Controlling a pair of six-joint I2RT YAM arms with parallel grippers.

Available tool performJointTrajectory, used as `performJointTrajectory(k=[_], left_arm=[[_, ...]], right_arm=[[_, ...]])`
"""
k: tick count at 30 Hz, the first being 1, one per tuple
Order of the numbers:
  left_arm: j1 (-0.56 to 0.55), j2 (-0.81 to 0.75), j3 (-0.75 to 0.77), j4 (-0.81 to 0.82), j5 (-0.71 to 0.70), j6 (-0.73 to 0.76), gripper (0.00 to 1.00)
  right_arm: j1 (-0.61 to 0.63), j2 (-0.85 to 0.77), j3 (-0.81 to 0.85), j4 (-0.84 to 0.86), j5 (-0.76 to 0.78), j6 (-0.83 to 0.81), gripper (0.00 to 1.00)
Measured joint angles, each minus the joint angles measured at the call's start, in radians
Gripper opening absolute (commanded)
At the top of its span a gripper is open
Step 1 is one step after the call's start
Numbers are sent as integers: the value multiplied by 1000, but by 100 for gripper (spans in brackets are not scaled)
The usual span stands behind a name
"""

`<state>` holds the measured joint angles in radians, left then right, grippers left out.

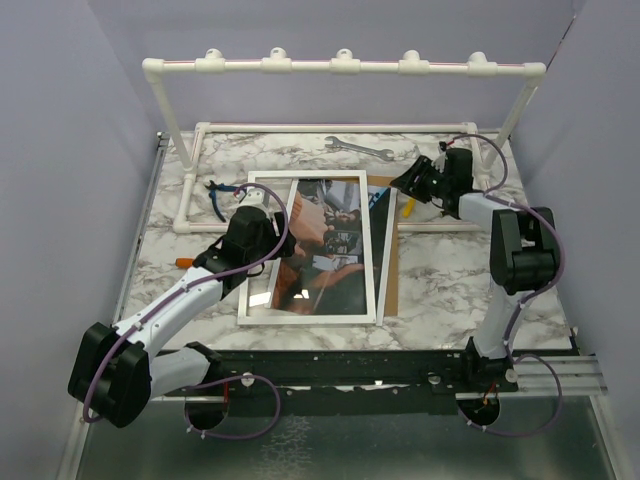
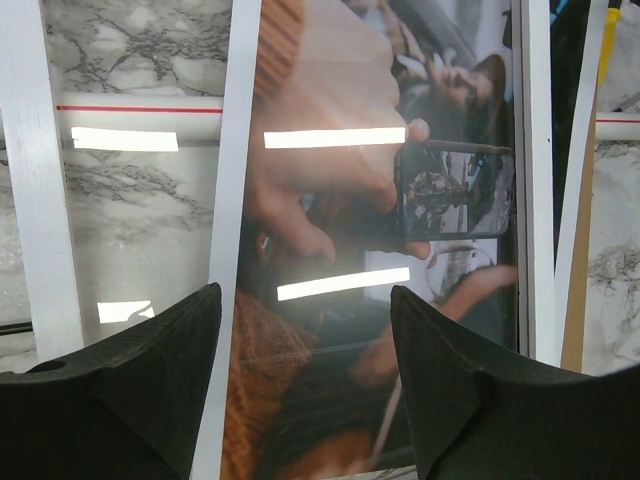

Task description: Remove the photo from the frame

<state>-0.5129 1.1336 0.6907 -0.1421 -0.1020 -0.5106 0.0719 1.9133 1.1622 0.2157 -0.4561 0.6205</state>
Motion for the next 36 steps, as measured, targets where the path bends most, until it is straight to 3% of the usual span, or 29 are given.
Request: performJointTrajectory(k=[36], left_arm=[[0,0,1,-2,-5,-1,69]], right_arm=[[0,81,50,20,-47,-3,49]])
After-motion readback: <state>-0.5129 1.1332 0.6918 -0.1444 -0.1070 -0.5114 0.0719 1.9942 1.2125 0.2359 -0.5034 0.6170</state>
